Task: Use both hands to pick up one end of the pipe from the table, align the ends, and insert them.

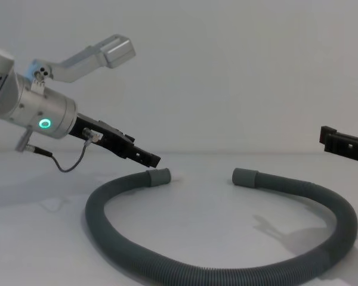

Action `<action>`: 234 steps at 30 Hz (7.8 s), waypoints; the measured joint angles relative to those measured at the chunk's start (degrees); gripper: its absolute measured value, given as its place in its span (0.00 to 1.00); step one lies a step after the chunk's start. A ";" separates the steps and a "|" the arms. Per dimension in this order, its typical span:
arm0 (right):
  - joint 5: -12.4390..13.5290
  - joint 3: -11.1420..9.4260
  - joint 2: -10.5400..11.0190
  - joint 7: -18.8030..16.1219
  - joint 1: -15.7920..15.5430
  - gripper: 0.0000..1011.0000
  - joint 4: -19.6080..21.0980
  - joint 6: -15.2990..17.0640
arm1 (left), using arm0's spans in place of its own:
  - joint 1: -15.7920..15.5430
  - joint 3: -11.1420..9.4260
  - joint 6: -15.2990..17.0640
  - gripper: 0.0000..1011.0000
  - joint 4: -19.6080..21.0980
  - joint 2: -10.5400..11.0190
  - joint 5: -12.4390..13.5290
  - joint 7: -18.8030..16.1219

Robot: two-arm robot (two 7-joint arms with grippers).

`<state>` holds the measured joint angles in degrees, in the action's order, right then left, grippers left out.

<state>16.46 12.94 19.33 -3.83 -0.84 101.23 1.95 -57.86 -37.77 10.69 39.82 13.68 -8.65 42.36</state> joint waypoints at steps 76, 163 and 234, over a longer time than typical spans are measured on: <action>0.00 0.00 0.00 0.00 0.00 0.99 0.00 0.00 | -12.36 -9.90 1.13 0.99 -19.31 -5.69 1.91 14.57; 0.00 0.00 0.00 0.00 0.00 0.99 0.00 0.00 | 2.47 -1.76 23.17 0.99 10.22 3.69 -0.16 -0.22; 0.00 0.00 0.00 0.00 0.00 0.99 0.00 0.00 | 3.03 -0.92 22.70 0.29 9.03 2.94 -0.59 -1.03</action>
<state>16.47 12.94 19.33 -3.83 -0.84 101.23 1.95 -54.83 -38.69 33.39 48.85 16.62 -9.24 41.34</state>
